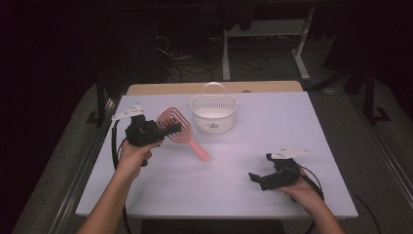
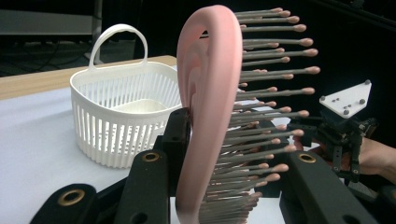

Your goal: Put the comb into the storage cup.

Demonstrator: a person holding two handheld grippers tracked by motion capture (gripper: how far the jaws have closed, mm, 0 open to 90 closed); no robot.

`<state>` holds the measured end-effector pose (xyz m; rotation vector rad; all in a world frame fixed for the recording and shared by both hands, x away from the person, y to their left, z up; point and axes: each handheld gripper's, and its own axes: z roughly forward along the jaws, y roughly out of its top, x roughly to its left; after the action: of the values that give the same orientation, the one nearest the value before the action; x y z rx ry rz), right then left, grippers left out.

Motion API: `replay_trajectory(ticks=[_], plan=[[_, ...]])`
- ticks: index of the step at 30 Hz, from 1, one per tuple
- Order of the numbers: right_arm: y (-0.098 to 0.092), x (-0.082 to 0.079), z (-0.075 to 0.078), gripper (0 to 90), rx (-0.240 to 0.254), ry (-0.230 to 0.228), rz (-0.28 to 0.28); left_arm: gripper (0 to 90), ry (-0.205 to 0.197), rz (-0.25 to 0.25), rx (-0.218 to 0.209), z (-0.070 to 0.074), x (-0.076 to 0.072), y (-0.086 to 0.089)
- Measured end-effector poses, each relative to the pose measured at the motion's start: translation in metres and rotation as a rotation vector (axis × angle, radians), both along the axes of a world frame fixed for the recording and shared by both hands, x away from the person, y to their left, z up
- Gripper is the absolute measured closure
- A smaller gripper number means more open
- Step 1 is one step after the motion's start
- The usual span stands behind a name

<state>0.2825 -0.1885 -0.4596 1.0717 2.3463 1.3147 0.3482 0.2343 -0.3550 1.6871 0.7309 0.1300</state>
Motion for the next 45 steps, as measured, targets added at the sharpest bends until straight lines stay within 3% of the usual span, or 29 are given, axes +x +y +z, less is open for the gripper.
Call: replay_trajectory(ticks=[16,29,45], plan=[[-0.005,-0.003,0.000,0.2,0.006,-0.002,0.001,64.7,-0.027,-0.022,-0.026,0.019,0.009,-0.002],[-0.004,-0.003,0.000,0.2,0.003,-0.001,0.005,64.8,-0.059,-0.040,-0.047,0.042,0.033,-0.014],[-0.004,-0.003,0.001,0.2,0.009,0.000,0.001,64.8,-0.090,-0.047,-0.065,0.060,0.062,-0.034]])
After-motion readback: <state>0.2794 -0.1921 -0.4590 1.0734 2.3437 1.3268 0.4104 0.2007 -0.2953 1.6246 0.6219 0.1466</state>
